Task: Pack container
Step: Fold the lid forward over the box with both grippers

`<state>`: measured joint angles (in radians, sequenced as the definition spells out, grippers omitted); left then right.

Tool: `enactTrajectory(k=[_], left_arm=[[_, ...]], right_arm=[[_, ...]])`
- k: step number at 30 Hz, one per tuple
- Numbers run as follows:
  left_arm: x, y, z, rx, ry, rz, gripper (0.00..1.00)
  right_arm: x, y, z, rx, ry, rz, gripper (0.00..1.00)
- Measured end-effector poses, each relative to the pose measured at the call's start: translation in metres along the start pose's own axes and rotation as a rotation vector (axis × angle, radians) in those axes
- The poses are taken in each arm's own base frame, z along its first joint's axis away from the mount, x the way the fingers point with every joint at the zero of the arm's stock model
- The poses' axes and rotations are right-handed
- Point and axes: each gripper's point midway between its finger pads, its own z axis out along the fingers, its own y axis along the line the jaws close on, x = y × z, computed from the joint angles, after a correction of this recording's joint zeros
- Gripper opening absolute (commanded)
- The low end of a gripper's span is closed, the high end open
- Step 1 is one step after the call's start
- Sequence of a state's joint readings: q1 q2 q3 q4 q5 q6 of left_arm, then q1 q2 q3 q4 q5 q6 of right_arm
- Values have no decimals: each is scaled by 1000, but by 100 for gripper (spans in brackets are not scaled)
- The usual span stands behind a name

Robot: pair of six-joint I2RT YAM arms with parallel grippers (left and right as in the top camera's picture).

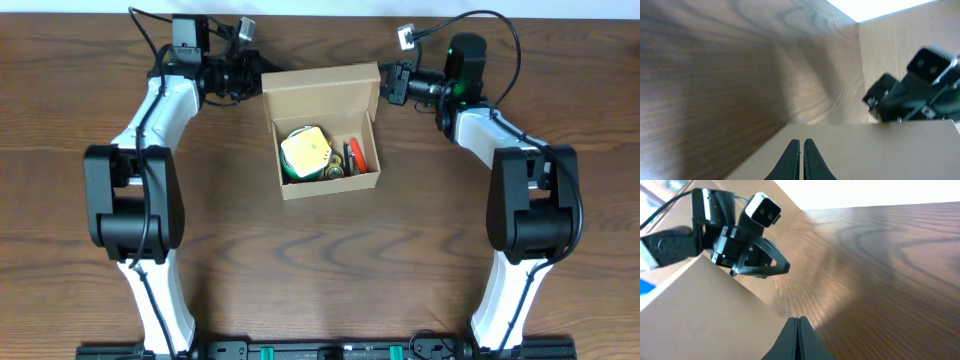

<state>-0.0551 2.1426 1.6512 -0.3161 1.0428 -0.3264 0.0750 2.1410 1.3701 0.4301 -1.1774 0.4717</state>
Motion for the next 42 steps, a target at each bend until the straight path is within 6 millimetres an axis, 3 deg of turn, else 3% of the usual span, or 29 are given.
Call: enactTrajectory(k=[8,11,18,23,27,31,36,42], left_arm=[[30,-34,-34,-112,69,120,5],[45,-41,-38,-155,114,161,6],[94,-35,-31,-249,294,206,6],[125,-30,-29,-334,416,223,6],[135,-28,-25,-386,461,265,6],[145,-23,-17,-410,490,290,6],[160,-6,-12,-414,511,270,6],[161,-5,-11,-405,498,274,6]], right_arm=[[20,1,-1,-23,71,128,2],[31,1,-2,-16,103,182,2],[60,16,-16,94,212,290,1],[83,42,-25,233,335,238,1],[102,54,-28,312,438,171,1],[121,49,-28,391,525,110,1],[131,39,-32,461,570,67,1],[134,35,-35,479,582,55,1]])
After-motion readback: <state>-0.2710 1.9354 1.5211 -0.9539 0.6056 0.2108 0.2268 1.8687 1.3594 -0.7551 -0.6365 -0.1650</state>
